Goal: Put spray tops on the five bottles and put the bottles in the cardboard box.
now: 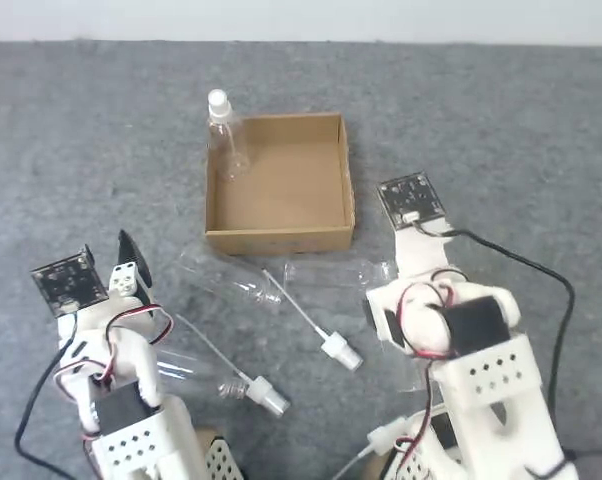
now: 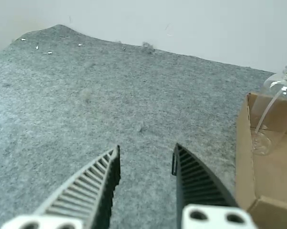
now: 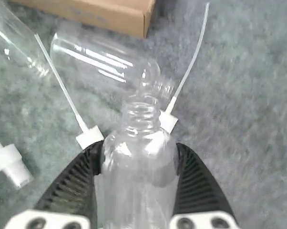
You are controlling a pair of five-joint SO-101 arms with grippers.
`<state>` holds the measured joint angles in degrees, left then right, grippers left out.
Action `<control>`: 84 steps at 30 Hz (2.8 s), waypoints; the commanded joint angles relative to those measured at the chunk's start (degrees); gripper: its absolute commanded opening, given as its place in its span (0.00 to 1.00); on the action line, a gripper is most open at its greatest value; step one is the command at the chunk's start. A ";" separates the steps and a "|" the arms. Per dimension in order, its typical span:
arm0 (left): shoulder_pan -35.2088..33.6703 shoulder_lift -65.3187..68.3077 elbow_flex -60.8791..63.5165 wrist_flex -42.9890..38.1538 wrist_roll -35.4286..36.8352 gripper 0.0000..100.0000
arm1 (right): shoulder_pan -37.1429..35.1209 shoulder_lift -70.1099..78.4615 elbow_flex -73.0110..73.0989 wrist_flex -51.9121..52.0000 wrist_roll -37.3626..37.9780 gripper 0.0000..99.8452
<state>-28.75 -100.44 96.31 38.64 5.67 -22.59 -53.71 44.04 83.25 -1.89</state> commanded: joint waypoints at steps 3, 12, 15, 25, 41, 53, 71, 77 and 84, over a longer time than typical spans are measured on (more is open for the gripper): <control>-0.09 -0.88 -0.66 -1.93 -0.70 0.17 | 6.73 -6.99 4.04 -8.48 -0.70 0.01; -0.09 -0.88 -0.66 -1.93 -0.70 0.17 | 10.33 -13.85 10.99 -14.90 -0.70 0.01; -0.09 -0.88 -0.66 -1.85 -0.70 0.17 | 10.33 -16.92 14.51 -17.54 -0.62 0.01; -0.09 -0.88 -1.01 -1.58 -5.71 0.17 | 10.51 -30.64 27.52 -24.75 -0.26 0.01; 18.90 -0.35 -29.14 24.44 -21.45 0.17 | 25.27 -50.51 33.67 -25.10 -0.70 0.01; 33.49 4.40 -32.57 31.30 -27.08 0.17 | 30.55 -50.33 34.20 -27.03 -3.16 0.01; 42.99 38.59 -38.81 33.67 -43.96 0.17 | 30.99 -50.33 34.73 -28.00 -3.08 0.01; 42.99 44.57 -40.22 38.15 -50.37 0.22 | 30.99 -50.33 34.73 -28.00 -3.08 0.01; 47.30 55.21 -45.23 49.41 -56.00 0.22 | 30.99 -50.33 34.73 -28.00 -3.08 0.01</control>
<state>15.38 -51.12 56.04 82.86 -48.57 7.56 -103.21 79.21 56.70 -4.18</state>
